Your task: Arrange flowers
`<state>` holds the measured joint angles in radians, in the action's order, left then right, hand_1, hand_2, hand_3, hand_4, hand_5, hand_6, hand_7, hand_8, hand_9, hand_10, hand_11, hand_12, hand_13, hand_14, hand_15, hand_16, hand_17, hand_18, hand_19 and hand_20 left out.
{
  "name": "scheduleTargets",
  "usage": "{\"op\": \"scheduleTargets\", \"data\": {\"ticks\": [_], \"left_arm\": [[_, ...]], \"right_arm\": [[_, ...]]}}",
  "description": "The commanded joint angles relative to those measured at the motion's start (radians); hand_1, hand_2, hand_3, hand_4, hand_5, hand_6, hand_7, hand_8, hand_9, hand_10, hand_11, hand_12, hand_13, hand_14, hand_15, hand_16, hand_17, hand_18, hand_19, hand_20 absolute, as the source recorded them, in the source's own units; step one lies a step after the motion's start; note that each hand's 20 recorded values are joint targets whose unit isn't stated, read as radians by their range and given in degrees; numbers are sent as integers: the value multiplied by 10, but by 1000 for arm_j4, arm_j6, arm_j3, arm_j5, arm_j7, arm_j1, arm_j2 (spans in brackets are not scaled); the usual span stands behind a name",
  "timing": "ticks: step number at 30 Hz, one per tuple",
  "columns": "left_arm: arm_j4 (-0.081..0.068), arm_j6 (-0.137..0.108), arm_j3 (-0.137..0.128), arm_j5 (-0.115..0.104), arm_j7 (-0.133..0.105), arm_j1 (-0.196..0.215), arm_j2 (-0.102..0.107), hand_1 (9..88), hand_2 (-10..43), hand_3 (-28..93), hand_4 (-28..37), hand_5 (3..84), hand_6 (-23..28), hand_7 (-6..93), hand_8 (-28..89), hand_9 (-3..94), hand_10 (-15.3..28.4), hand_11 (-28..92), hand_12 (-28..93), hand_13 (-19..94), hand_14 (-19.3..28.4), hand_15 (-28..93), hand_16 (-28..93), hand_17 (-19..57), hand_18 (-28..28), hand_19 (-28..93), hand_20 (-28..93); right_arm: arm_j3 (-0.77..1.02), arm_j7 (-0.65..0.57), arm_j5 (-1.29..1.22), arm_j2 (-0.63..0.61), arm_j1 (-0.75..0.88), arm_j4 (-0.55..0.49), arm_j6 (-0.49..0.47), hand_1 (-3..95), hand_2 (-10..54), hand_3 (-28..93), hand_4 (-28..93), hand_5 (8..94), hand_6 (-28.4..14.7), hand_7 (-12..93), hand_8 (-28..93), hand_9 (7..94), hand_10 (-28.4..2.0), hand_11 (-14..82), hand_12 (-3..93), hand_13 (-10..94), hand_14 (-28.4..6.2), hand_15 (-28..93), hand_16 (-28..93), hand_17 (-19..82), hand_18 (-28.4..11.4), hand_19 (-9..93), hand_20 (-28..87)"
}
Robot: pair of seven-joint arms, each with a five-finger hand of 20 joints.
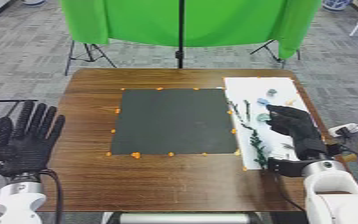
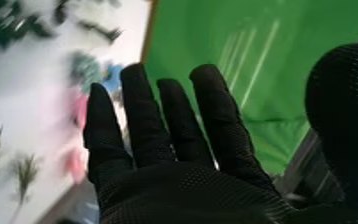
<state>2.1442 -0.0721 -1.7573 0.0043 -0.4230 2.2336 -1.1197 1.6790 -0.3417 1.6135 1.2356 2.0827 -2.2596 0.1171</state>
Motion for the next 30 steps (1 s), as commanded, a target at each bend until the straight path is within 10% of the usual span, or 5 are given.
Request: {"op": "scheduleTargets", "data": {"ticks": [1,9,30], "left_arm": [[-6,7,10,6,4,10,0,280,140,742,-283,430,77,67,-88,353,132,136,54,245,122,213,-73,-62,116,297,99],[-9,4,19,4,16,1,2,280,143,743,-283,436,78,74,-86,364,134,144,62,248,127,223,-70,-62,116,298,99],[-7,11,19,-9,45,8,-4,280,144,745,-283,443,81,77,-86,377,136,152,72,255,130,235,-70,-62,116,301,100]], "right_arm": [[-48,-56,585,-40,18,-7,-26,272,-95,828,-282,526,-67,159,-144,469,-168,114,107,451,-155,242,166,131,-190,404,130],[-157,-189,1015,-81,-8,44,-86,239,-95,756,-283,616,-44,348,-172,538,-196,514,259,469,-176,617,180,174,-229,704,241],[-269,-296,1124,-88,-22,144,-226,249,-95,691,-283,620,-50,424,-165,557,-208,572,293,477,-203,703,193,206,-264,802,315]]}}
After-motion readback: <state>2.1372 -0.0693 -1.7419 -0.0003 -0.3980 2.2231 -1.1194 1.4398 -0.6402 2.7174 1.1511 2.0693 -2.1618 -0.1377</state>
